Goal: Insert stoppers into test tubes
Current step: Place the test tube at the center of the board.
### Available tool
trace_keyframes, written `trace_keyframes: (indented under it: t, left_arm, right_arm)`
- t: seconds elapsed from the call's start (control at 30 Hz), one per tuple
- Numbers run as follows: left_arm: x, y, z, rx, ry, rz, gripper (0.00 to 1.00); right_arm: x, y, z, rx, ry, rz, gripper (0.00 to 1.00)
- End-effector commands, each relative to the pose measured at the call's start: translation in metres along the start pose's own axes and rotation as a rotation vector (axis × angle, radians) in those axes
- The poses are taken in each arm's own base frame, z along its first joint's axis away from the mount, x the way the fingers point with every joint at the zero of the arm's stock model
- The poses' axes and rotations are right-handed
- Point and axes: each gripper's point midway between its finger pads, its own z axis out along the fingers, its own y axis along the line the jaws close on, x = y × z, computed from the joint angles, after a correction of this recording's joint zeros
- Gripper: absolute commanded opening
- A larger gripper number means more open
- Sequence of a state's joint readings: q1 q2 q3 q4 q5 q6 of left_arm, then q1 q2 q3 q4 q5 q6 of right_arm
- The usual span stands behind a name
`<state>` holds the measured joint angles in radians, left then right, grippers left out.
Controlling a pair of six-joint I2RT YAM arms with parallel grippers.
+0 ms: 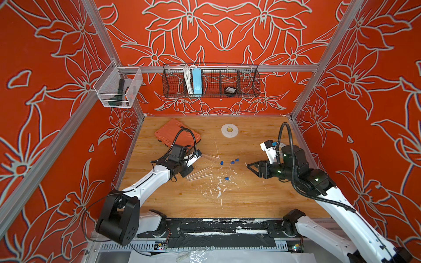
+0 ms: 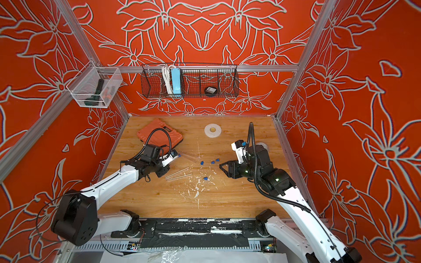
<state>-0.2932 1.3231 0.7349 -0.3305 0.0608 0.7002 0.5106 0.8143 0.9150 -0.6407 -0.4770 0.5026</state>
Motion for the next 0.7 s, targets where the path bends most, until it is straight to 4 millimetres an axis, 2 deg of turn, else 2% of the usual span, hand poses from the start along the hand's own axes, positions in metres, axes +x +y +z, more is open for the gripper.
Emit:
trace_keyframes:
  t: [0.0,0.17,0.67]
  left_arm:
    - [0.015,-0.001,0.008,0.039,0.09,0.096,0.0]
    - [0.028,0.003,0.015,0.055,0.139,0.126,0.0]
    - [0.023,0.0,0.036,0.175,0.082,0.09,0.0]
  right_arm:
    - [0.001,0.009,-0.004,-0.056,-0.018,-0.039,0.57]
    - [0.006,0.016,-0.008,-0.103,-0.035,-0.04,0.57]
    - [0.011,0.029,-0.03,-0.13,-0.037,-0.109,0.57]
